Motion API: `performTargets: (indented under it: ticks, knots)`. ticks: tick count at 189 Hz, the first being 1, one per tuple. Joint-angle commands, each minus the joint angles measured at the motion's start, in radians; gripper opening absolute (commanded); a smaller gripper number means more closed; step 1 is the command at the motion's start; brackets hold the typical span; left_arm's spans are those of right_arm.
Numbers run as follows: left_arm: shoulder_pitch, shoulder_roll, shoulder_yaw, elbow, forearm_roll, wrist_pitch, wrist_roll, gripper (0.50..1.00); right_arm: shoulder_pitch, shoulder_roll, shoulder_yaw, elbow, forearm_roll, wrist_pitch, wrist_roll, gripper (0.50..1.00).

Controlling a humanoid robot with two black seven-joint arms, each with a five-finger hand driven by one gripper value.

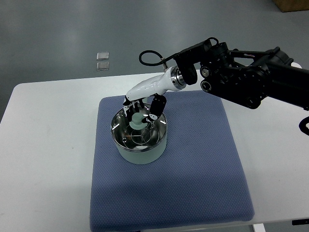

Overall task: Open lid and place right of pot
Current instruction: 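Lift the glass lid up off the saucepan with the right hand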

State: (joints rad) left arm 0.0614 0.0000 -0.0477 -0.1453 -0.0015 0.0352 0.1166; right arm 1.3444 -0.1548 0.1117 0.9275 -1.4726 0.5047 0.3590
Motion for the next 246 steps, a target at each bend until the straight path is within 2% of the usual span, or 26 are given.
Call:
performTargets:
  ticks: [1,133,192,246]
  knots:
    - [0.0,0.0,0.0,0.001,0.0,0.0,0.0,1.0,0.001,0.0,0.0,-0.001,0.001,0.002,0.0,0.5]
    - [0.0,0.0,0.0,0.004,0.0,0.0,0.0,1.0,0.016,-0.022,0.048,-0.001,0.047,0.021,0.0,0.5]
    - [0.002,0.0,0.0,0.004,0.0,0.003,0.0,1.0,0.036,-0.146,0.117,-0.001,0.054,0.098,0.006,0.5]
    - [0.0,0.0,0.002,0.004,0.0,0.008,0.0,1.0,0.024,-0.264,0.121,-0.003,0.054,0.098,0.035,0.5]
